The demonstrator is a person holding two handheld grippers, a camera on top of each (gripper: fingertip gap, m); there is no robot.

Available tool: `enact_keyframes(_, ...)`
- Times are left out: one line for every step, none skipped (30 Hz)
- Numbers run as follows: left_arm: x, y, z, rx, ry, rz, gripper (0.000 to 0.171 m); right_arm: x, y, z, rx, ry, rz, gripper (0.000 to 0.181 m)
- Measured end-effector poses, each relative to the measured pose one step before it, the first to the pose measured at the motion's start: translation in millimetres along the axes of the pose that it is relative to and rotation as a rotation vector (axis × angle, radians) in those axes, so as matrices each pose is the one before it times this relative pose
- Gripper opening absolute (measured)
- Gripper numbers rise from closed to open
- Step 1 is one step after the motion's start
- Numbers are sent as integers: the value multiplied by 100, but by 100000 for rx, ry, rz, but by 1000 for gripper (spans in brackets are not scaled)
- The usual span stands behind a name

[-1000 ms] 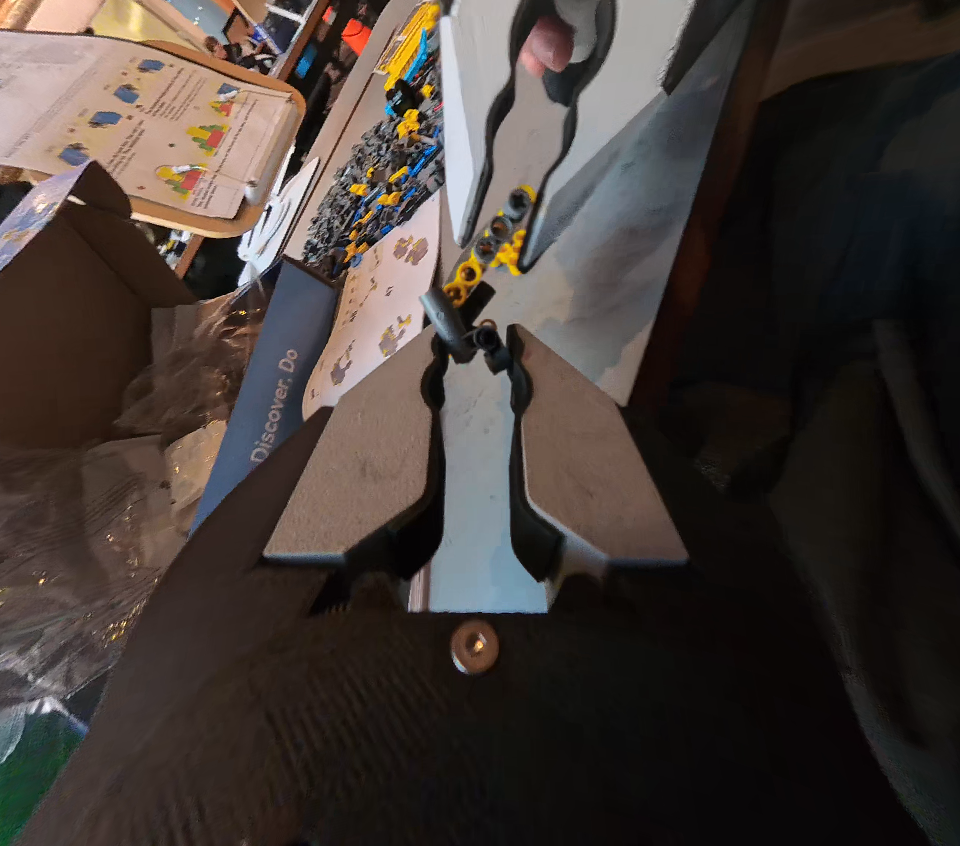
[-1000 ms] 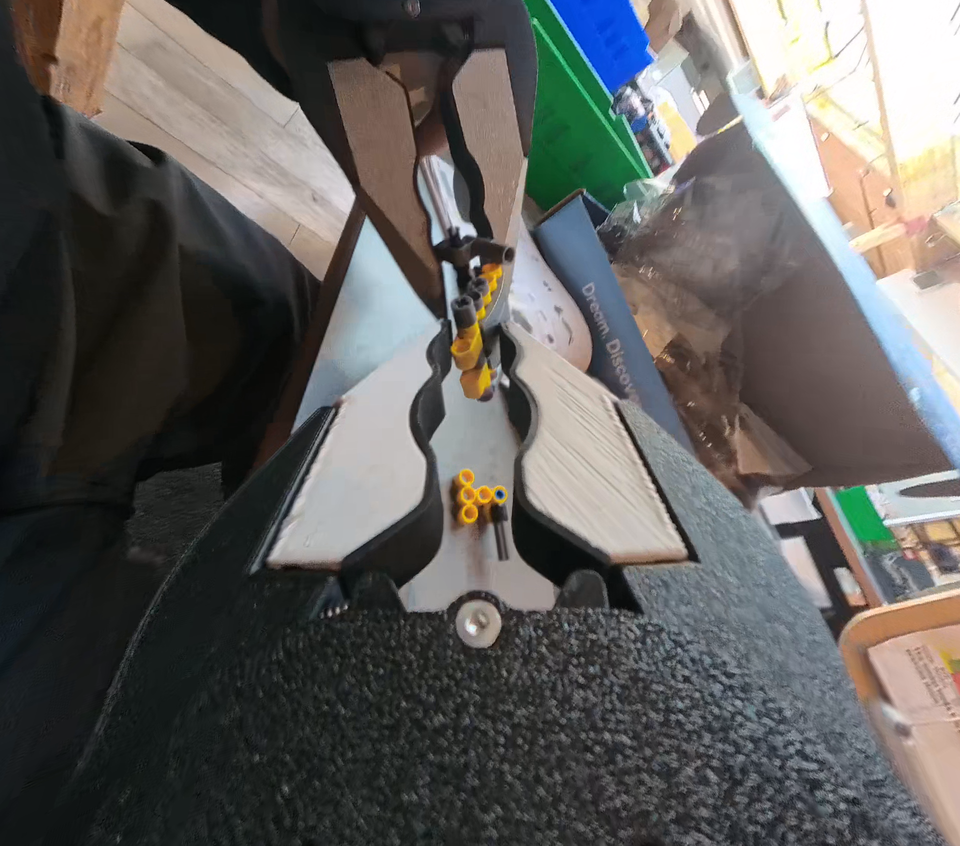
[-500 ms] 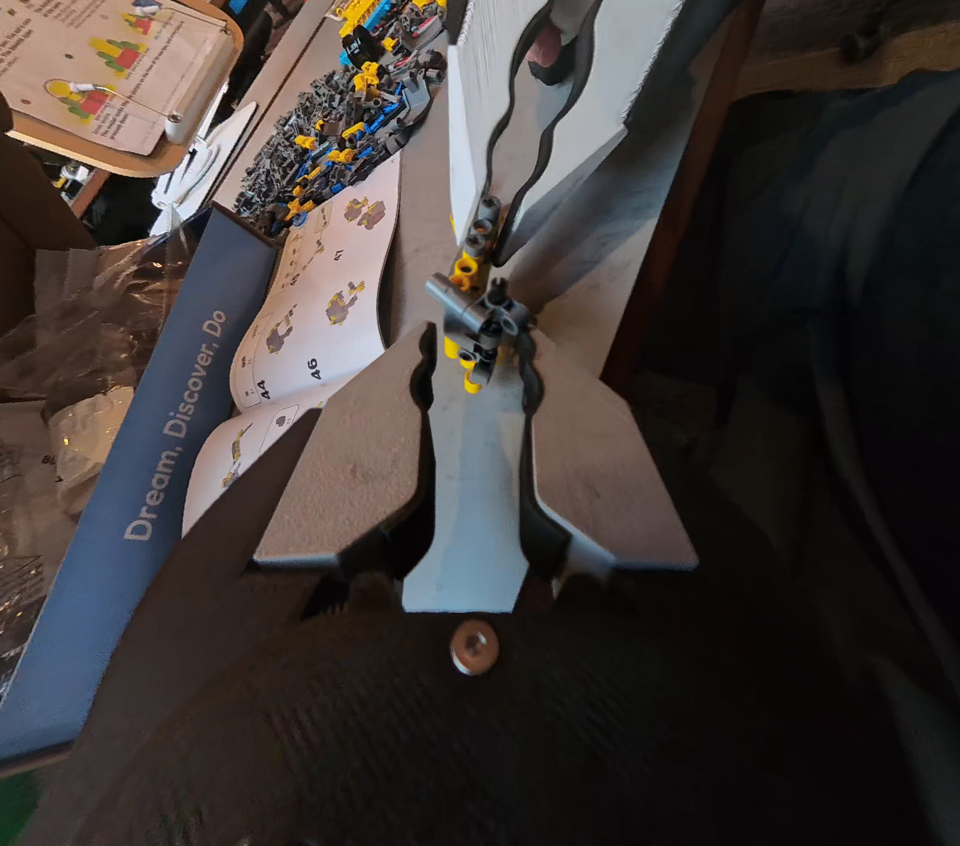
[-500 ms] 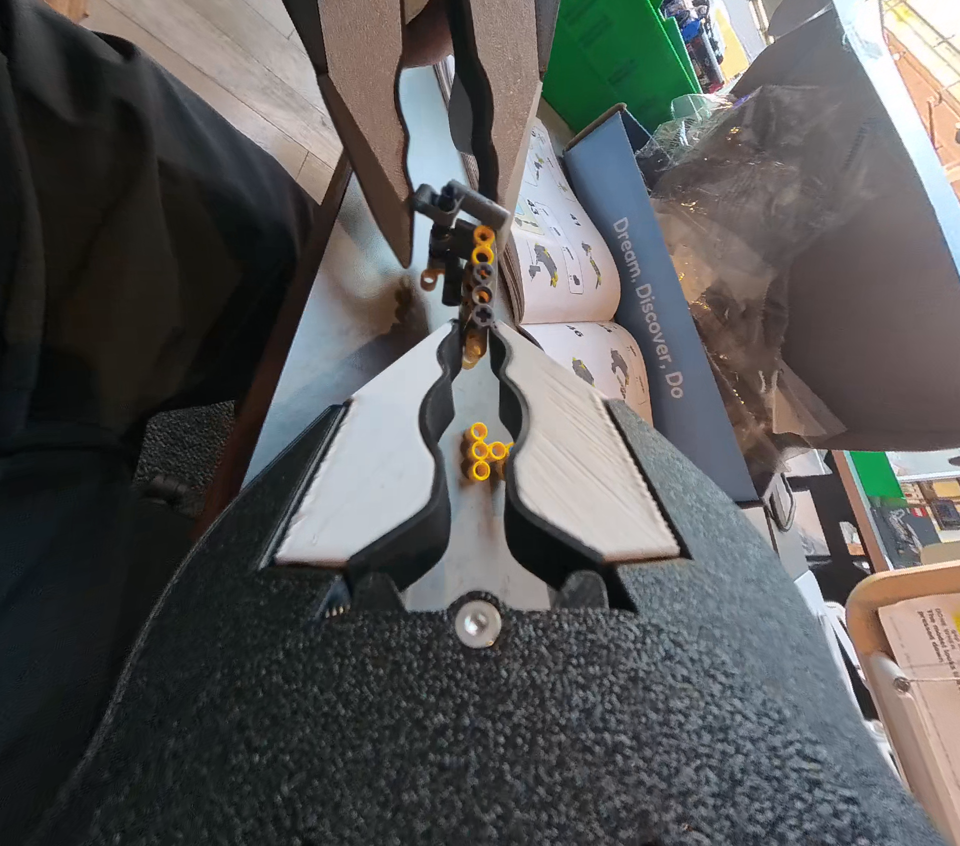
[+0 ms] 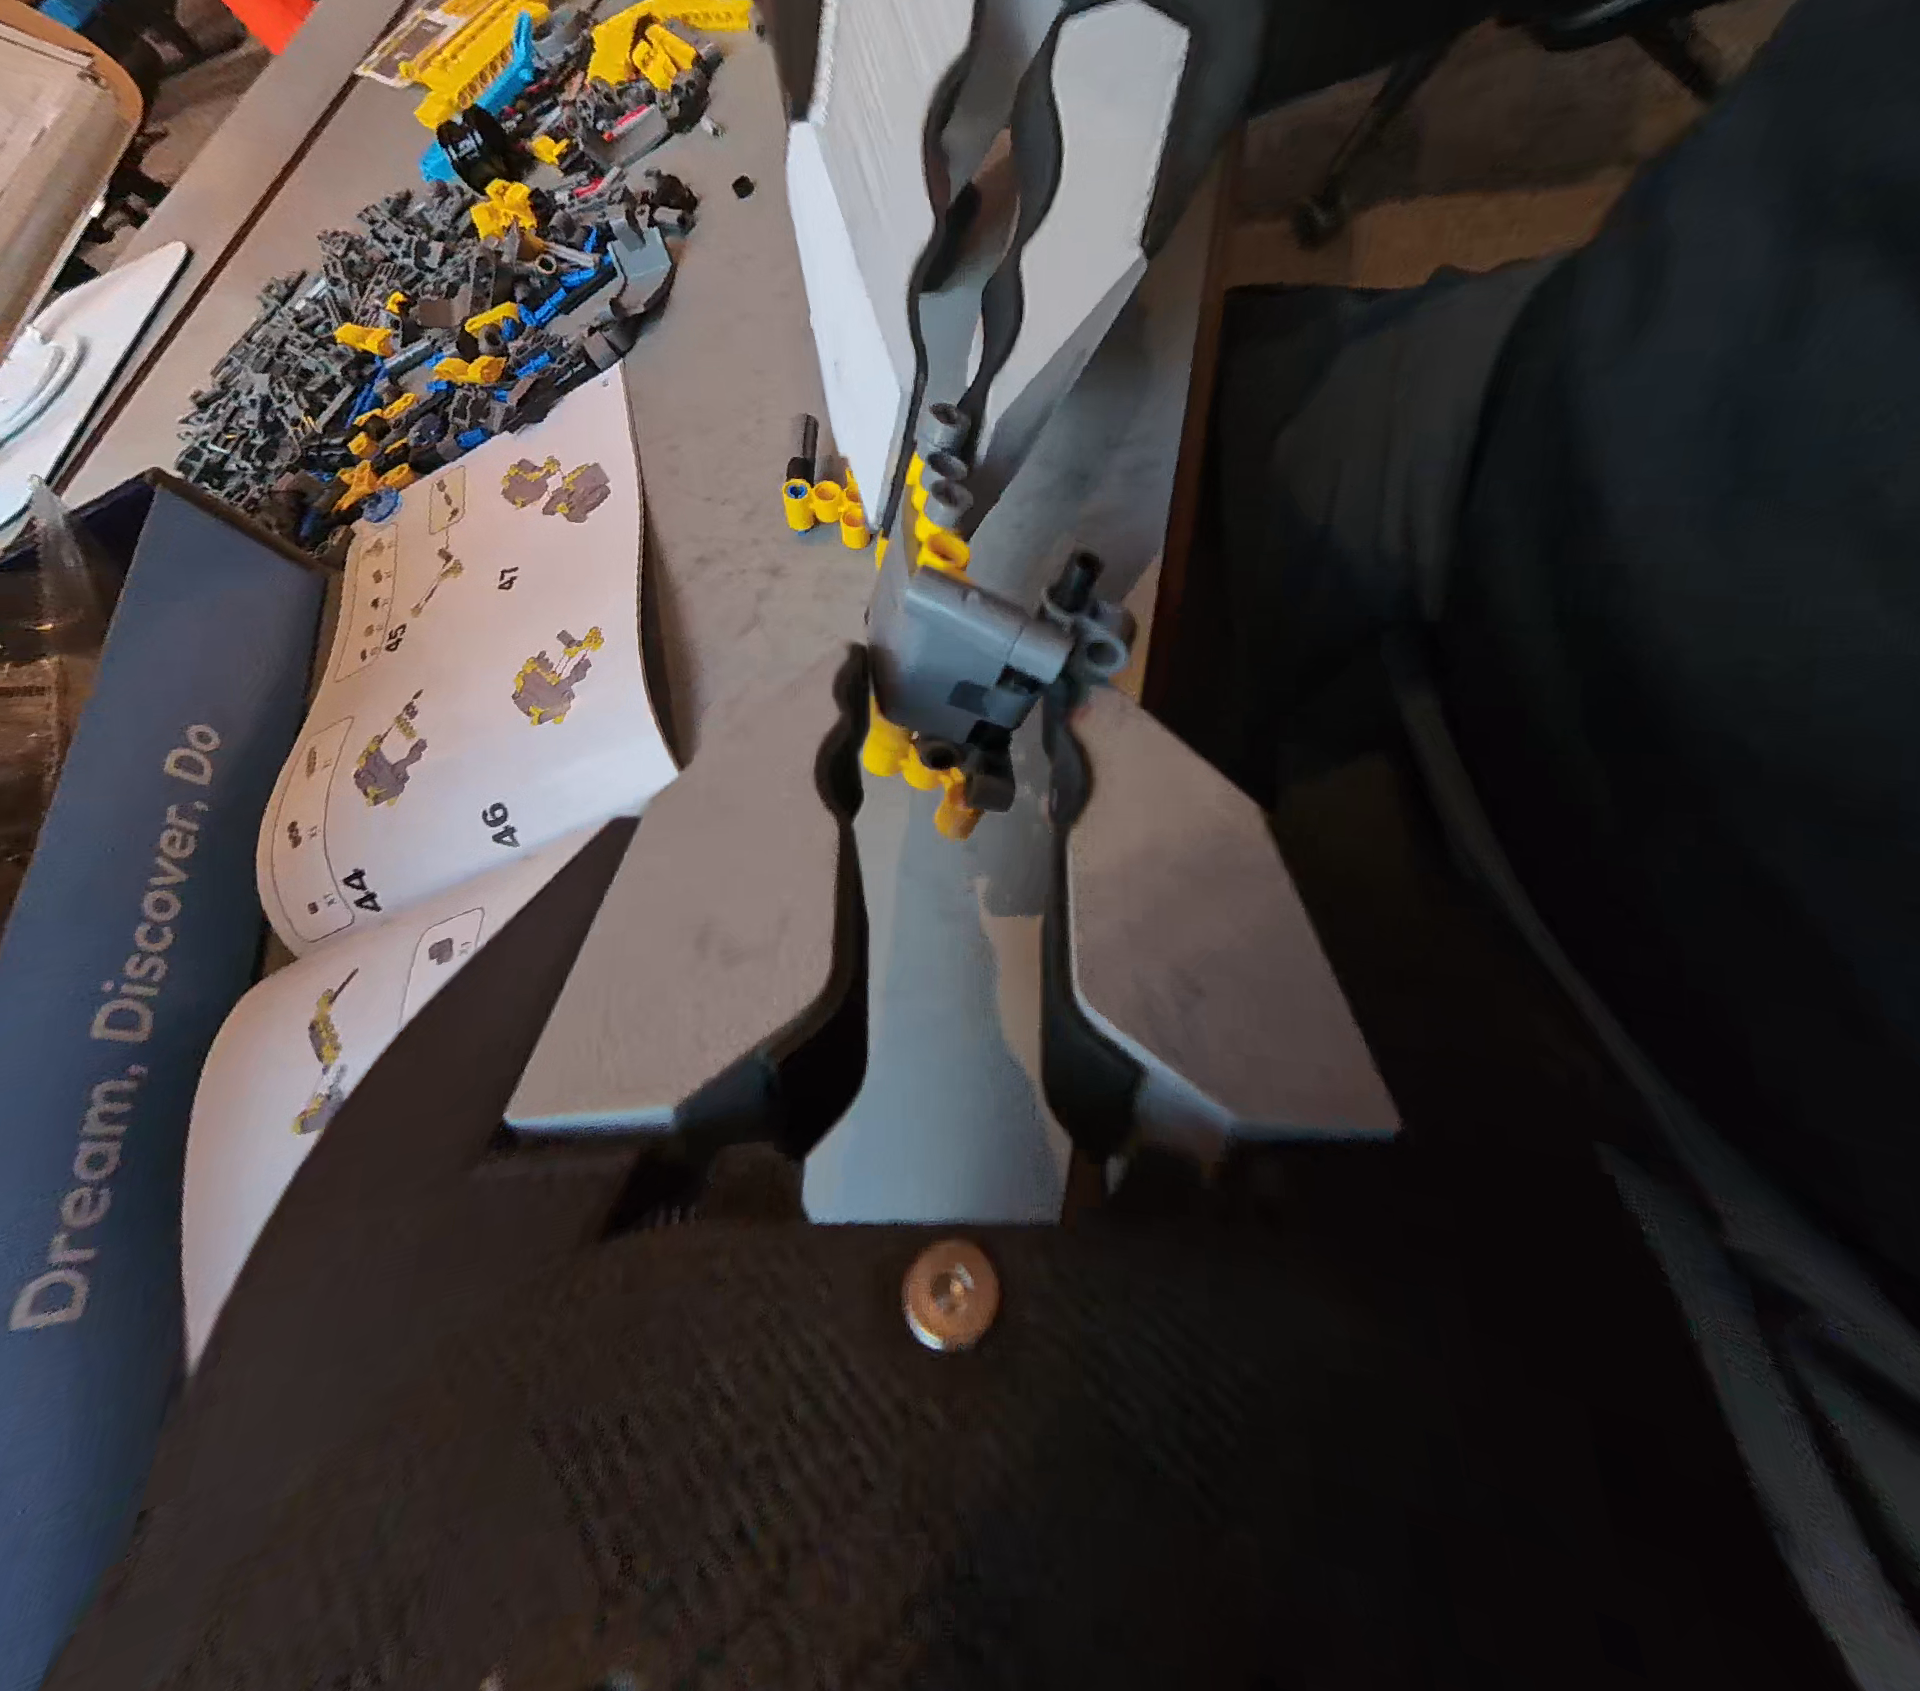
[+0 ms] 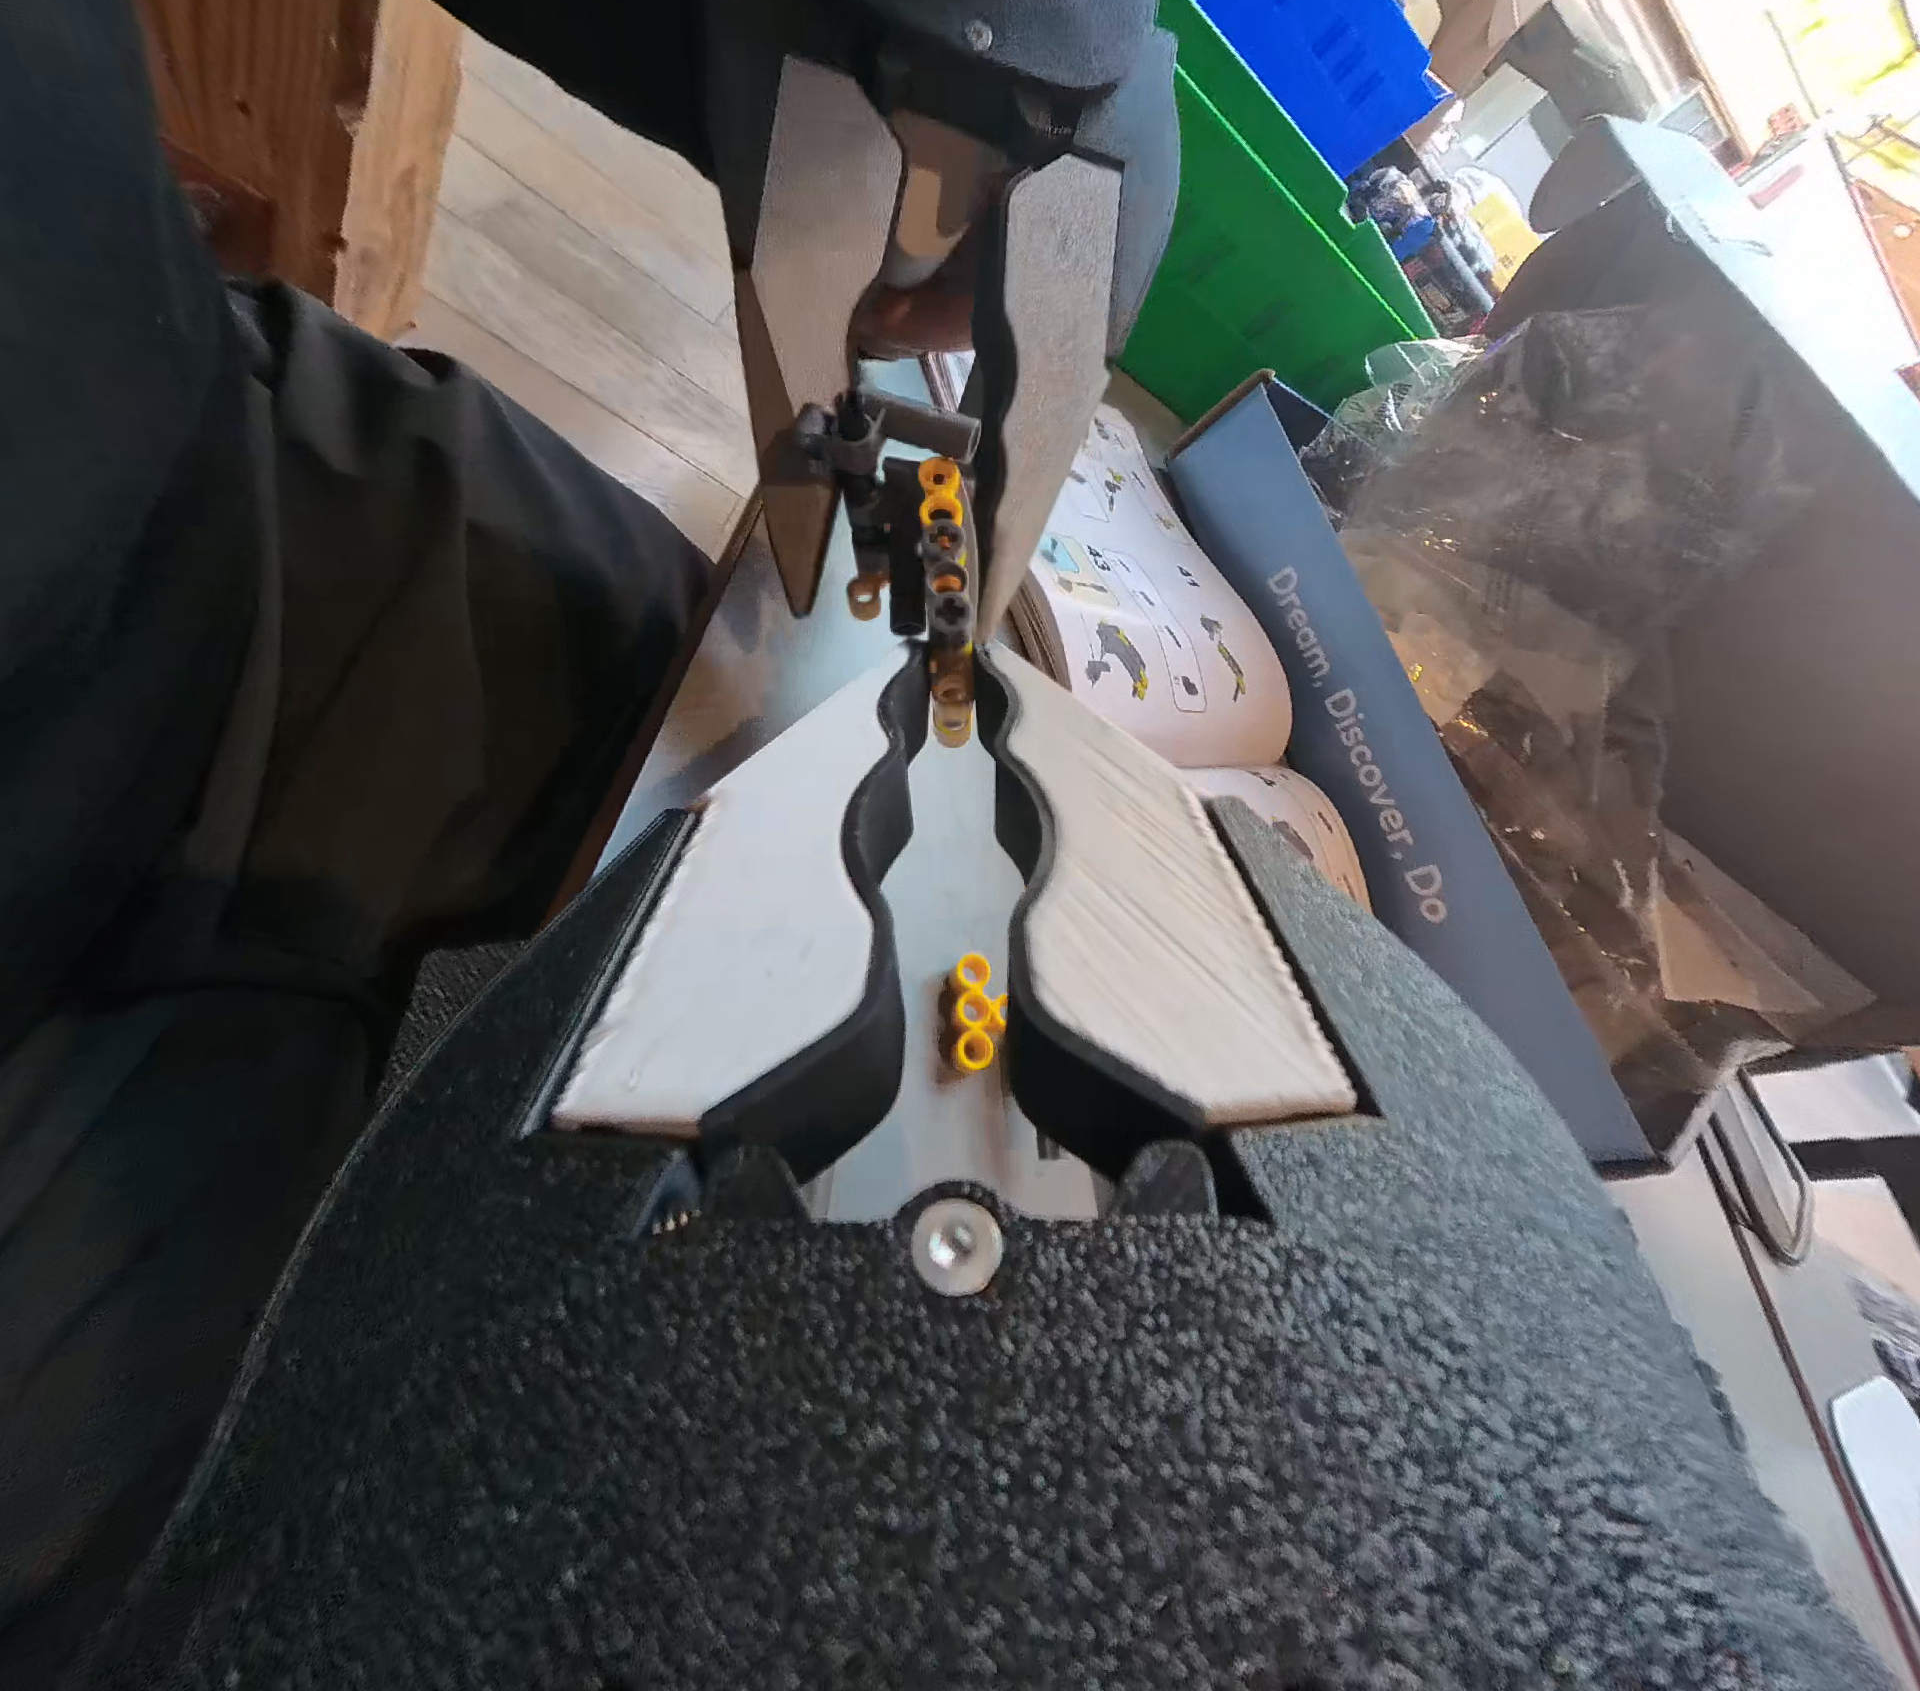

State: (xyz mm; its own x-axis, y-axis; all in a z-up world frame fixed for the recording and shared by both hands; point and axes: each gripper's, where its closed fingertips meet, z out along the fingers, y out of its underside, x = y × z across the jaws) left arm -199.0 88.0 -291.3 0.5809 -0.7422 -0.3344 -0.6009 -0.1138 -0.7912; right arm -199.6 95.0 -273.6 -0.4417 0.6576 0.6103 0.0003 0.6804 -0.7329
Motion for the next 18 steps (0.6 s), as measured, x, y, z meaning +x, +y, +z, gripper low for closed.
enact_keyframes(-24, 131, 70, -1107, -47, 1589, 29, 24, -118, 13, 890, -498, 1036, 7)
enact_keyframes(-16, 53, 82, -785, 104, 943, 29, 15, -21, 17, 349, -521, 865, 7)
enact_keyframes(-29, -3, 100, -584, 38, 517, 30, 49, 9, 39, 148, -252, 506, 7)
enact_keyframes(76, -51, 107, -266, 569, 470, 32, 41, 2, 31, 248, -298, 321, 7)
enact_keyframes(46, -29, 119, -150, 298, 693, 34, 11, 5, 38, 134, -440, 339, 7)
enact_keyframes(107, 22, 101, -181, 591, 863, 35, -16, 26, 27, -18, -620, 363, 7)
enact_keyframes(88, 105, 70, -226, 508, 845, 34, -37, 43, 31, -85, -653, 353, 8)
enact_keyframes(29, 121, 18, -141, 75, 831, 30, 24, 38, 0, -10, -234, 393, 9)
enact_keyframes(-237, -32, -33, 708, -1915, 1128, 29, 149, 14, -19, 88, 590, 614, 8)
enact_keyframes(-400, -179, -62, 1740, -3197, 860, 28, 179, 38, -66, -41, 859, 568, 8)
enact_keyframes(-405, -21, -29, 391, -2874, -275, 25, 132, 170, -147, -730, 585, 388, 9)
enact_keyframes(-518, 297, 55, -1944, -3138, -1045, 23, 166, 360, -270, -1823, 584, 537, 9)
enact_keyframes(-554, 591, 145, -3433, -3171, -1026, 22, 259, 535, -403, -2596, 713, 1147, 9)
enact_keyframes(-425, 787, 205, -4551, -2317, -740, 21, 406, 588, -507, -2471, 988, 2252, 10)
enact_keyframes(-406, 740, 203, -4543, -2511, -278, 19, 556, 532, -534, -1714, 1305, 3446, 12)
enact_keyframes(-387, 404, 151, -2531, -2759, -7, 18, 586, 536, -491, -1484, 1078, 4335, 15)
enact_keyframes(-235, 102, 94, -829, -1700, -226, 18, 526, 643, -388, -2498, 425, 4847, 19)
enact_keyframes(-66, 5, 72, -335, -419, -292, 18, 452, 785, -257, -4007, 30, 5049, 24)
